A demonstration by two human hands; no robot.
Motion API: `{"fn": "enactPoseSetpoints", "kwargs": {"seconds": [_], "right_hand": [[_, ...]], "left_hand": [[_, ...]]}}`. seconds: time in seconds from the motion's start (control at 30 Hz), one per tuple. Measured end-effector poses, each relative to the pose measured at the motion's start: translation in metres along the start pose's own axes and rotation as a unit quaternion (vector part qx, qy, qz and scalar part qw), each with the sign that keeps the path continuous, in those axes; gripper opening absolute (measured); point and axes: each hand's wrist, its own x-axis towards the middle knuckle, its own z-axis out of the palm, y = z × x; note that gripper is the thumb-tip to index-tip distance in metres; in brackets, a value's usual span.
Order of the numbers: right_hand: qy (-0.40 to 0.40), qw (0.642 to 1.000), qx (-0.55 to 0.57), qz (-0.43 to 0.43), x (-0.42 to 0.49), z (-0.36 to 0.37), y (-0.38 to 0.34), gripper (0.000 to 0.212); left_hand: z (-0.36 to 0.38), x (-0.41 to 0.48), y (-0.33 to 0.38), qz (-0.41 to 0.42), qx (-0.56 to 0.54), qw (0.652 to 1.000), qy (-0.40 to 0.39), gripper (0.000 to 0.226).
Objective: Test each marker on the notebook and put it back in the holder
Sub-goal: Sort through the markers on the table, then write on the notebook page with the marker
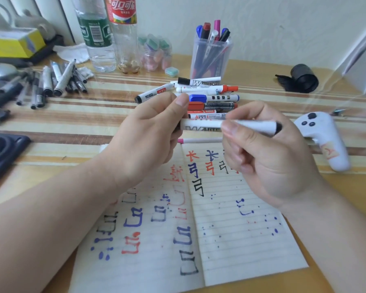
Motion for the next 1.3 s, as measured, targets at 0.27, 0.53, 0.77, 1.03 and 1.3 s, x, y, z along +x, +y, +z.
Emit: {"fn": "enactPoseSetpoints", "kwargs": {"seconds": [0.27,0.53,0.77,1.03,1.3], "right_hand": [[0.070,0.997,-0.024,-0.033,0.005,-0.001,0.002,0.011],[0.082,0.953,-0.278,-0.085,0.000,0.006,-0.043,0.010],[0.075,0.905,-0.386,-0.164,0.041,0.020,-0.058,0.041],[0.179,0.839,-0.442,-0.262,0.146,-0.003,-0.066,0.036],[0.259,0.805,-0.416,-0.333,0.225,-0.023,-0.065,0.033]], "left_hand": [[-0.005,-0.001,-0.008,0.029,0.139,0.988,0.054,0.053],[-0.010,-0.003,-0.010,0.055,0.177,0.976,0.113,0.045],[-0.006,-0.006,-0.005,0.074,0.234,0.964,0.101,0.038],[-0.006,-0.002,-0.008,0.091,0.265,0.953,0.120,0.015],[-0.008,0.003,-0.012,0.107,0.276,0.945,0.141,0.015]]}}
